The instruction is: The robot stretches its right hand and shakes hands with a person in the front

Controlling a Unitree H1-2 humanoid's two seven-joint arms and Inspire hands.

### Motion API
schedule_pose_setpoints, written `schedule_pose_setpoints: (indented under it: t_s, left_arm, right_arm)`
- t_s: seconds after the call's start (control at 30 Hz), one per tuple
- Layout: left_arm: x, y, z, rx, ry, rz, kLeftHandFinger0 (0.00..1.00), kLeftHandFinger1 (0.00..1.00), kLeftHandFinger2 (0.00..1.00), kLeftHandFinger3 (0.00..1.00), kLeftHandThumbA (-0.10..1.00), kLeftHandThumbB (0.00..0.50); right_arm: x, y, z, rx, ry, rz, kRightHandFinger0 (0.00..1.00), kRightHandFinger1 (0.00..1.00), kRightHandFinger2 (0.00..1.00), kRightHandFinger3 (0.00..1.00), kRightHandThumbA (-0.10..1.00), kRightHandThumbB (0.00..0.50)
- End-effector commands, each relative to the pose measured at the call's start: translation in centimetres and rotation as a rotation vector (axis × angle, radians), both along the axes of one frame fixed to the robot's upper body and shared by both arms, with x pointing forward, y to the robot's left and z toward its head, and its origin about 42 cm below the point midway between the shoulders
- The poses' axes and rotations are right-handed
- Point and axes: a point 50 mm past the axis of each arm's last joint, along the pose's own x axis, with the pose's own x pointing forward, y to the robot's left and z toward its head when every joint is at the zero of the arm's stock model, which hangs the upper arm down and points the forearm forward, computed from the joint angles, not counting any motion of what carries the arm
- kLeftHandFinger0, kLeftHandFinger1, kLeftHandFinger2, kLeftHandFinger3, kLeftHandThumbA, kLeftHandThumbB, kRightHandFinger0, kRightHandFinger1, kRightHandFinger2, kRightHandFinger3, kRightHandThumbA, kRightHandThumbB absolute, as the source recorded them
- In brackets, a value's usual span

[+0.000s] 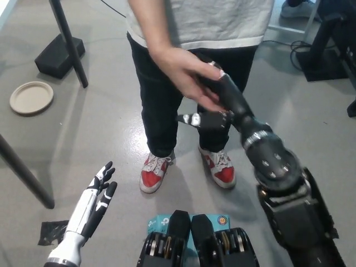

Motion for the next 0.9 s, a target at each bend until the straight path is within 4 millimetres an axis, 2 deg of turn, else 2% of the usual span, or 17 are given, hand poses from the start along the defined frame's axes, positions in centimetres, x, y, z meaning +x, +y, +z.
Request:
schedule_pose_setpoints:
  t_s: [0.0, 0.03, 0.13, 0.2, 0.23, 0.33, 0.37, 0.4, 0.47, 0.5, 0.57, 0.6, 0.63, 0.7, 0.8, 0.87]
  left_arm:
    - [0.3, 0.5, 1.2, 0.019, -0.049, -0.025, 1.00, 1.00, 1.00, 1.00, 1.00, 0.046]
    - [0.3, 0.5, 1.2, 0.012, -0.046, -0.021, 1.00, 1.00, 1.00, 1.00, 1.00, 0.039]
    - [0.3, 0.5, 1.2, 0.012, -0.046, -0.021, 1.00, 1.00, 1.00, 1.00, 1.00, 0.040]
    - [-0.1, 0.6, 0.8, 0.020, -0.032, -0.017, 1.00, 1.00, 1.00, 1.00, 1.00, 0.023]
    - [-0.1, 0.6, 0.7, 0.023, -0.028, -0.015, 1.00, 1.00, 1.00, 1.00, 1.00, 0.016]
    - [0.0, 0.5, 0.7, 0.020, -0.032, -0.016, 1.00, 1.00, 1.00, 1.00, 1.00, 0.005]
    - [0.0, 0.5, 0.7, 0.020, -0.034, -0.016, 1.00, 1.00, 1.00, 1.00, 1.00, 0.002]
    - [0.0, 0.5, 0.5, 0.020, -0.038, -0.016, 1.00, 1.00, 1.00, 1.00, 1.00, 0.008]
    - [0.0, 0.5, 0.4, 0.016, -0.037, -0.014, 1.00, 1.00, 1.00, 1.00, 1.00, 0.025]
    - [-0.1, 0.5, 0.4, 0.012, -0.037, -0.013, 1.00, 1.00, 1.00, 1.00, 1.00, 0.031]
    - [-0.1, 0.4, 0.2, 0.002, -0.046, -0.013, 1.00, 1.00, 1.00, 1.00, 1.00, 0.032]
    - [-0.1, 0.3, 0.2, -0.001, -0.049, -0.011, 1.00, 1.00, 1.00, 1.00, 1.00, 0.032]
    - [-0.1, 0.3, 0.2, -0.002, -0.049, -0.009, 1.00, 1.00, 1.00, 1.00, 1.00, 0.036]
    - [-0.2, 0.4, 0.2, -0.004, -0.051, -0.007, 1.00, 1.00, 1.00, 1.00, 1.00, 0.039]
    - [0.2, 0.4, 0.4, -0.020, -0.063, -0.006, 1.00, 1.00, 1.00, 1.00, 1.00, 0.071]
    - [0.3, 0.4, 0.4, -0.026, -0.070, -0.001, 1.00, 1.00, 1.00, 1.00, 1.00, 0.070]
  right_arm:
    - [-6.5, -5.2, 3.3, 0.145, -0.208, -0.003, 1.00, 1.00, 1.00, 1.00, 1.00, 0.500]
    - [-7.5, -6.5, 2.9, 0.163, -0.219, -0.019, 1.00, 1.00, 1.00, 1.00, 1.00, 0.500]
    - [-7.6, -6.5, 3.0, 0.164, -0.217, -0.019, 1.00, 1.00, 1.00, 1.00, 1.00, 0.500]
    - [-8.6, -10.4, -0.2, 0.285, -0.183, -0.068, 1.00, 1.00, 1.00, 1.00, 0.96, 0.500]
    - [-8.7, -11.3, -1.4, 0.324, -0.151, -0.065, 1.00, 1.00, 1.00, 1.00, 0.92, 0.484]
    - [-9.1, -13.0, -4.1, 0.319, -0.116, -0.090, 1.00, 1.00, 1.00, 1.00, 0.93, 0.466]
    - [-9.2, -13.3, -4.8, 0.312, -0.108, -0.103, 1.00, 1.00, 1.00, 1.00, 0.96, 0.467]
    - [-9.3, -14.1, -6.6, 0.300, -0.074, -0.129, 1.00, 1.00, 1.00, 1.00, 1.00, 0.465]
    - [-9.3, -14.6, -8.3, 0.317, -0.019, -0.134, 1.00, 1.00, 1.00, 1.00, 1.00, 0.447]
    - [-9.3, -14.7, -9.2, 0.336, 0.013, -0.132, 1.00, 1.00, 1.00, 1.00, 1.00, 0.413]
    - [-8.9, -14.9, -11.6, 0.355, 0.065, -0.120, 1.00, 1.00, 1.00, 1.00, 1.00, 0.307]
    - [-8.7, -14.9, -12.2, 0.358, 0.079, -0.112, 1.00, 1.00, 1.00, 1.00, 1.00, 0.289]
    - [-8.5, -14.8, -12.6, 0.360, 0.093, -0.106, 1.00, 1.00, 1.00, 1.00, 1.00, 0.278]
    - [-8.3, -14.4, -13.3, 0.358, 0.118, -0.101, 1.00, 1.00, 1.00, 1.00, 1.00, 0.299]
    - [-7.8, -14.2, -13.6, 0.326, 0.128, -0.089, 1.00, 1.00, 1.00, 1.00, 1.00, 0.304]
    - [-7.7, -14.1, -14.0, 0.299, 0.125, -0.078, 1.00, 1.00, 1.00, 1.00, 1.00, 0.286]
